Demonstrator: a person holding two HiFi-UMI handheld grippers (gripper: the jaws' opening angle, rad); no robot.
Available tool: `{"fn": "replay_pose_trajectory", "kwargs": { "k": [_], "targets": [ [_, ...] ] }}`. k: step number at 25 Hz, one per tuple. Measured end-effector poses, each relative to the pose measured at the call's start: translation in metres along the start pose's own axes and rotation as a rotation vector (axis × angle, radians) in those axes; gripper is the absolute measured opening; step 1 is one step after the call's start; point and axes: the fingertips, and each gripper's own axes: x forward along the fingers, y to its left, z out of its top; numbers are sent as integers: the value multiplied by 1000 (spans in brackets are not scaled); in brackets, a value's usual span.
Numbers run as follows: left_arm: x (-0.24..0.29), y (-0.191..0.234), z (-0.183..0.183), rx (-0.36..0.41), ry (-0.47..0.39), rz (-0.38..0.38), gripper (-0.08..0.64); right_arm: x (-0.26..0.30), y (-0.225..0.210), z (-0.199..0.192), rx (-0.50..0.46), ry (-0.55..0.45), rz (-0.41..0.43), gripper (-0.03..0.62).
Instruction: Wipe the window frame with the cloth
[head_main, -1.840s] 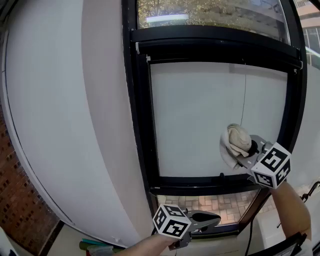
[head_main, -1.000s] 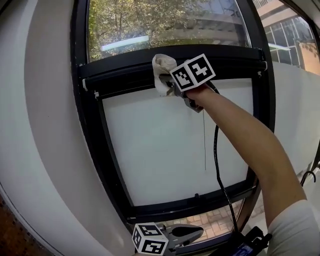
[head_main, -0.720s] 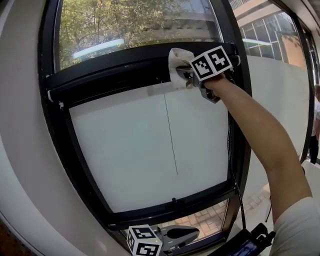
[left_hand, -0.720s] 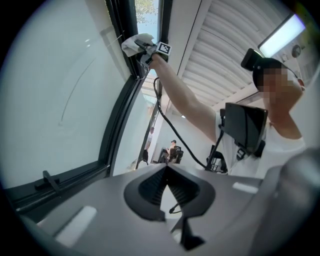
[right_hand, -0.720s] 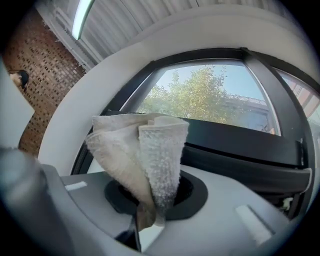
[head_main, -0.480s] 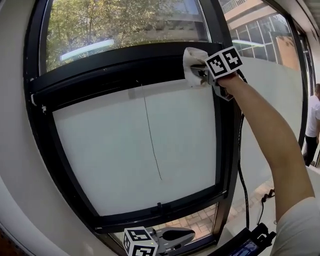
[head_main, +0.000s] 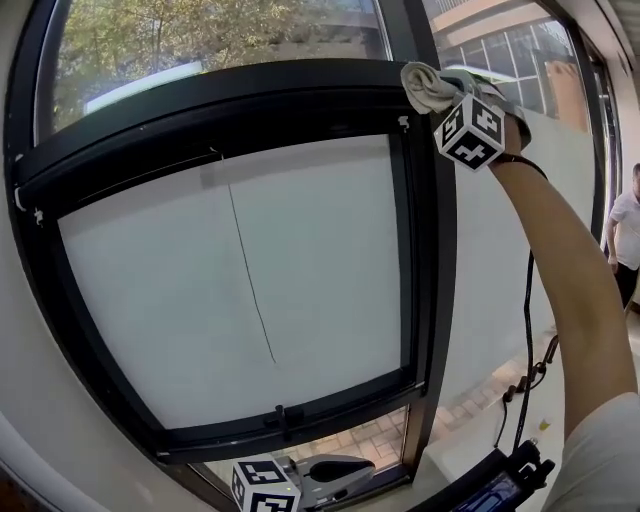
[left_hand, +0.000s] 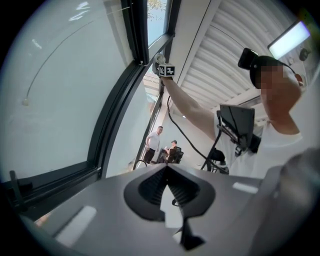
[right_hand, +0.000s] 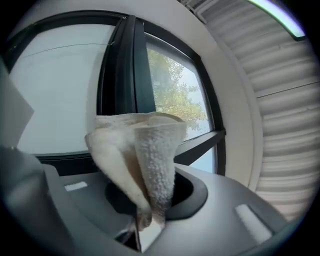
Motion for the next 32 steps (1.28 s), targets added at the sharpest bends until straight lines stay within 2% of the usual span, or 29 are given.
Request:
{"fn": "replay_pose_trajectory", "kwargs": {
  "k": [1,3,9,17,26,32],
  "targets": [
    [2,1,0,1,-9,1,21,2,15,0,-67,1,18,74],
    [6,2,0,1,-19,2,21,6,44,-5,-123,8,74,74],
    [1,-4,-1,-20,28,-5,21,-1,100,-26,-123,29,165,74],
    [-12,-12,-11,-38,28,-58,21,-35,166,-44,-116,58,235,74],
    [-38,-23,-25,-53,54,-39,21,-92,265,-72,-52,95,291,75],
    [-56,-27,-31,-83,54,10,21,-141,345,-92,0,131,357,75]
  ]
}}
